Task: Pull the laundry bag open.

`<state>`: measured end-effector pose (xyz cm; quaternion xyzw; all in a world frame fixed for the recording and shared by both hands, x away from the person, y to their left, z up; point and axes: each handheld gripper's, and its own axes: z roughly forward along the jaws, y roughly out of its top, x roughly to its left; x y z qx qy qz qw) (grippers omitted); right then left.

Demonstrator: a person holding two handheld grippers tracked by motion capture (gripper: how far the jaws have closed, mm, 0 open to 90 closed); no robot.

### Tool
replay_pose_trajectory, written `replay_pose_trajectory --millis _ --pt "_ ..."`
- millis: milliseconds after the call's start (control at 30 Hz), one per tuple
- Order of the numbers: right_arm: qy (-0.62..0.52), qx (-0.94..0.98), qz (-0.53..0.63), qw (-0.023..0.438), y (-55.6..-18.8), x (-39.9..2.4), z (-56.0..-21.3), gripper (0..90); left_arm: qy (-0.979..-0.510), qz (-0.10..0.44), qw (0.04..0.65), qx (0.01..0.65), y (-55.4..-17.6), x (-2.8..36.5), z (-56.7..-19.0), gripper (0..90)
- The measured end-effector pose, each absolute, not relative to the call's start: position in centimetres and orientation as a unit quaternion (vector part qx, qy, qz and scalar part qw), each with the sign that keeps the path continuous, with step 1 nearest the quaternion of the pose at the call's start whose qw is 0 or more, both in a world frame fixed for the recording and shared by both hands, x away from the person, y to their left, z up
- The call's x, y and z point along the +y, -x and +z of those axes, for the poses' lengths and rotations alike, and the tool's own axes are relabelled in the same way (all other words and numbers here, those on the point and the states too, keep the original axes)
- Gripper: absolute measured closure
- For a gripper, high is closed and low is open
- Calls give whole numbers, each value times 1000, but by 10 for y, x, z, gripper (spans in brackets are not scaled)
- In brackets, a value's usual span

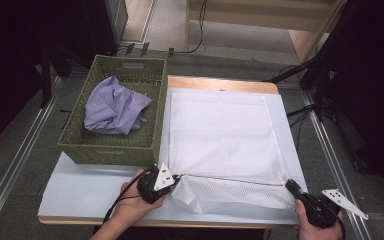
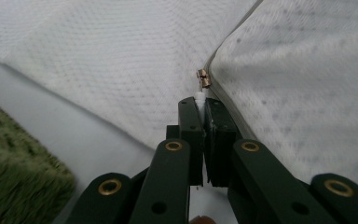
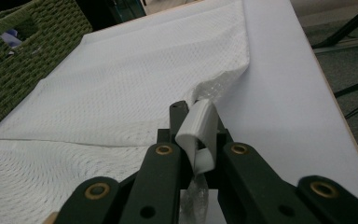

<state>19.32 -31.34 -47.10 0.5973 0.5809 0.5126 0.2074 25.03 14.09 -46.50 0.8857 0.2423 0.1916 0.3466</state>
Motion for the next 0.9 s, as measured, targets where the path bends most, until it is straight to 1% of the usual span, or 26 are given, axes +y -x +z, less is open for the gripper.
replay_pose_trajectory --millis 633,767,800,833,867,900 --pt "-587 597 510 196 -193 -305 -472 883 -884 201 334 259 -246 176 -467 880" --pt "-589 598 506 198 -192 -304 -472 884 -880 216 325 272 -247 185 -465 881" --pt "-591 596 504 205 -192 -306 -472 883 -877 205 336 276 -248 191 -464 881" --pt "-591 592 512 195 -192 -309 -472 883 -870 185 354 288 -249 196 -464 880" --pt "-590 592 517 186 -192 -310 -473 883 -867 183 358 294 -248 198 -463 880" --pt "-587 597 513 190 -192 -308 -473 883 -871 194 348 287 -246 197 -463 880"
